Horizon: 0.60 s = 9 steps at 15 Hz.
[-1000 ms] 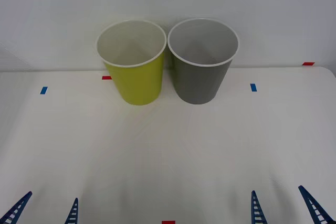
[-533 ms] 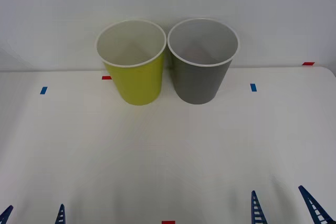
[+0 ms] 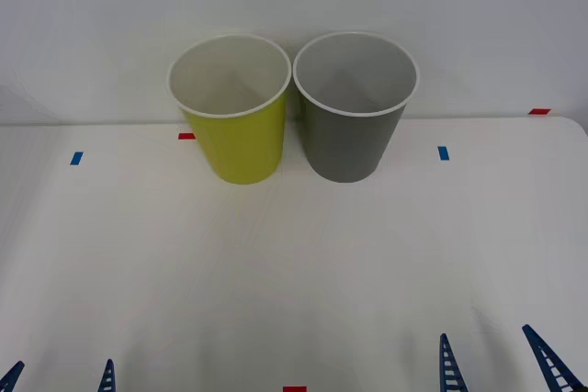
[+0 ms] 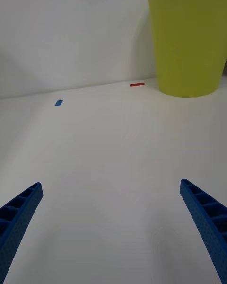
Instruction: Put cans in the gray bin and PET bottles in the light green bin.
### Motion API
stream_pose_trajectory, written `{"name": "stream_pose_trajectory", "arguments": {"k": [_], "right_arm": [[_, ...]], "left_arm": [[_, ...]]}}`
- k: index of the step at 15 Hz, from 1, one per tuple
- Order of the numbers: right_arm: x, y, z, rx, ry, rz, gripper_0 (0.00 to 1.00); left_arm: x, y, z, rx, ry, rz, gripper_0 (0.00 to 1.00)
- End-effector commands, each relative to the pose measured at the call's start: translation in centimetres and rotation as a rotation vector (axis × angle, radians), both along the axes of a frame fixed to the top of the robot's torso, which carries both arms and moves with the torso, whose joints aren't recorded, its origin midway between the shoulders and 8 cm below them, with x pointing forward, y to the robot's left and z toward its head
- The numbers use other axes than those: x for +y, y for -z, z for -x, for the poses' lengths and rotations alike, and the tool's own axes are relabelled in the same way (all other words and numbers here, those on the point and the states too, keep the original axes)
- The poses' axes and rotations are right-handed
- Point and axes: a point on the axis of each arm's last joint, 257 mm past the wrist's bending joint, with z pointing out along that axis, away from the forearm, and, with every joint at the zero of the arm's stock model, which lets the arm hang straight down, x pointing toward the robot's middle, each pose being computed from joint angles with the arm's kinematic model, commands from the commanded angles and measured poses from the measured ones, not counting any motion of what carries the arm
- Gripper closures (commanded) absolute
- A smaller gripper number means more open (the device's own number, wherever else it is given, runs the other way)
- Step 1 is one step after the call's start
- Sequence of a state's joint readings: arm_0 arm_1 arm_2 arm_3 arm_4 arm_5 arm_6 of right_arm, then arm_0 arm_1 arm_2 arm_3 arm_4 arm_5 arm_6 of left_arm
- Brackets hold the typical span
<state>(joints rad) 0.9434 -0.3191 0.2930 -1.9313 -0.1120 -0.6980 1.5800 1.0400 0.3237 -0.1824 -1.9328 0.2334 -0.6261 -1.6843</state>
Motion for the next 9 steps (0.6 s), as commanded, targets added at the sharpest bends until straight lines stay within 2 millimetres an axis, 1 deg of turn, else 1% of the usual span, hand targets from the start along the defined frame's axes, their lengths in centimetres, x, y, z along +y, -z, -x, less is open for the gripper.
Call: {"name": "stream_pose_trajectory", "arguments": {"k": [1,9], "right_arm": [[0.00,0.00,0.00,0.000,0.000,0.000,0.00],[0.00,0.00,0.00,0.000,0.000,0.000,0.00]], "left_arm": [[-0.01,0.01,0.00,0.000,0.000,0.000,0.00],[-0.01,0.01,0.00,0.000,0.000,0.000,0.00]]}}
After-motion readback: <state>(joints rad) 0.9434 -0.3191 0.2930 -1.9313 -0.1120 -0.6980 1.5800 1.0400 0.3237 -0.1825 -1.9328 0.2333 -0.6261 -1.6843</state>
